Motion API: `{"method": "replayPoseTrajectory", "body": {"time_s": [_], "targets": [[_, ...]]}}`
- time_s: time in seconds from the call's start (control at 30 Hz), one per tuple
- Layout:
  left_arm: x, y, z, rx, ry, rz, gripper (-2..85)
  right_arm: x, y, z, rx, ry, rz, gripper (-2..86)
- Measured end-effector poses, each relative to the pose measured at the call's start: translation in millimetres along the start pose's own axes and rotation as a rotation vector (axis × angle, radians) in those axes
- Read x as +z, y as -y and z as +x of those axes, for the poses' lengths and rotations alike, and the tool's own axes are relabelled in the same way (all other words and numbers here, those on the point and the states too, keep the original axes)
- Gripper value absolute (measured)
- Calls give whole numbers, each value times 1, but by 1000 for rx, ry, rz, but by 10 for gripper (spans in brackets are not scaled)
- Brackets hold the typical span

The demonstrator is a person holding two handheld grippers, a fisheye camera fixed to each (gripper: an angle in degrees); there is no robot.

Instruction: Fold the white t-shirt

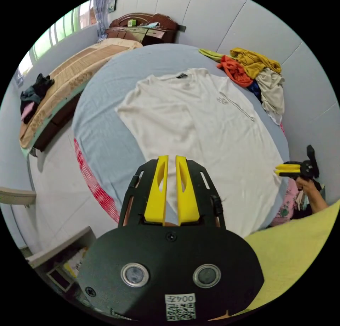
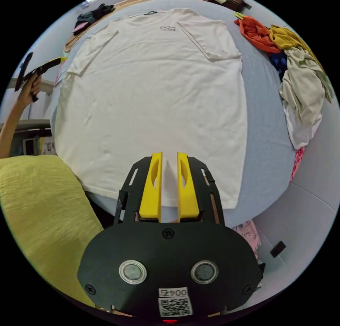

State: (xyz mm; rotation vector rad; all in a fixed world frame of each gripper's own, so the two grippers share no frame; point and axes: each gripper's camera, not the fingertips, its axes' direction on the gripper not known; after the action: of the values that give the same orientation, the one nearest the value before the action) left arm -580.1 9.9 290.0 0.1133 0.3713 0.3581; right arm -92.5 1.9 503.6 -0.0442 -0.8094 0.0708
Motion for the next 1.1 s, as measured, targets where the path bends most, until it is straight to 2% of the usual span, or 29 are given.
{"method": "replayPoseTrajectory", "body": {"time_s": [0.17, 0.23, 0.37, 0.47, 0.57, 0.73, 1.1], "targets": [[21, -102, 95, -148, -116, -91, 25, 15, -29, -5, -81, -90, -94, 63], [34, -127, 125, -171, -127, -126, 23, 11, -45, -8, -131, -91, -58, 55], [59, -160, 186, -115, -42, -222, 10, 3, -59, -8, -180, -82, -33, 51], [60, -175, 210, -129, 60, -204, 5, -3, -67, -9, -214, -81, -37, 50], [62, -187, 220, -169, 86, -220, 4, -9, -72, -5, -218, -54, -49, 48], [65, -209, 238, -88, 146, -256, 3, -20, -86, -7, -266, -54, -56, 42], [65, -291, 225, -46, 64, -247, 12, -40, -97, -22, -245, -95, -149, 49]]}}
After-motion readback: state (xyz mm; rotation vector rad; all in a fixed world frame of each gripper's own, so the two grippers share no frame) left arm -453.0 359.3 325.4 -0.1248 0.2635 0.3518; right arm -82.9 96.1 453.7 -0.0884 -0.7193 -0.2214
